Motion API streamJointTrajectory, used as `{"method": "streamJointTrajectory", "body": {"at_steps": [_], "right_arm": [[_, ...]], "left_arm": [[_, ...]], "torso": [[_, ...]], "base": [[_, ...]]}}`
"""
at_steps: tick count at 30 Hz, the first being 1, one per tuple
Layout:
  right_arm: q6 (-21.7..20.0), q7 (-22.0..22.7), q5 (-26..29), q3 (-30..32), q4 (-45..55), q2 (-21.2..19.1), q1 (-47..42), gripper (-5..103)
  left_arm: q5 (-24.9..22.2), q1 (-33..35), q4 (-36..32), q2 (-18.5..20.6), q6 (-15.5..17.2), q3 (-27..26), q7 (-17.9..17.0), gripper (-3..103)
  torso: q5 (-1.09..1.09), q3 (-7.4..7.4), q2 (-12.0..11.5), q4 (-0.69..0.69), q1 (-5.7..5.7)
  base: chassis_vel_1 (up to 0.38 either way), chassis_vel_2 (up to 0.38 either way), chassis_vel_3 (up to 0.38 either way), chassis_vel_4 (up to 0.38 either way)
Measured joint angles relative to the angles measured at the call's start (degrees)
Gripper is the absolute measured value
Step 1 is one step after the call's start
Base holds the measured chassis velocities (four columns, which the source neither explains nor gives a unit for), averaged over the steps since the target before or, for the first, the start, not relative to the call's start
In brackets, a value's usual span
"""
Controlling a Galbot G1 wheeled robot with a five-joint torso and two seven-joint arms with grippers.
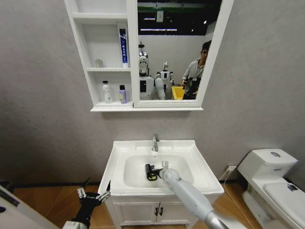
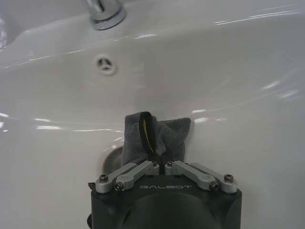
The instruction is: Move facial cleanser and shampoo from washbasin to cabinet, then wipe washbasin with towel.
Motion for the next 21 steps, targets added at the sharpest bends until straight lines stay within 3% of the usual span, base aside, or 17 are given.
{"method": "streamJointTrajectory", "body": {"at_steps": [3,5,9,12,17,21], "right_arm": [[0.22,-0.16,-0.03,1.55,1.28,-2.10,-1.24,0],[0.87,-1.83,-0.95,5.60,6.95,-6.41,-4.68,0],[2.52,-2.99,-4.05,9.33,11.74,-9.05,-7.13,0],[7.08,-3.73,-8.77,14.44,17.80,-11.95,-10.30,0],[11.89,-4.38,-13.94,17.71,17.13,-13.10,-11.44,0],[16.72,-6.03,-14.18,17.65,10.86,-12.27,-8.85,0]], "left_arm": [[0.00,0.00,0.00,0.00,0.00,0.01,0.00,100],[0.00,-0.01,0.00,0.00,0.00,0.01,0.00,100],[0.00,0.00,0.00,0.00,0.00,0.01,0.00,100],[0.00,0.00,0.00,0.00,0.00,0.01,0.00,100],[0.00,-0.01,0.00,0.00,0.00,0.01,0.00,100],[0.00,-0.01,0.00,0.00,0.00,0.00,0.00,100]], "torso": [[-0.04,0.00,0.00,-0.02,0.00],[0.01,0.01,0.00,-0.03,0.00],[-0.03,0.00,0.00,-0.01,0.00],[-0.03,0.00,0.00,0.00,0.00],[-0.03,0.00,0.00,0.00,0.00],[-0.01,0.00,0.00,-0.01,0.00]], "base": [[0.000,0.000,0.000,0.000],[0.000,0.000,0.000,0.000],[0.000,0.000,0.000,0.000],[0.000,0.000,0.000,0.000],[0.000,0.000,0.000,0.000],[0.000,0.000,0.000,0.000]]}}
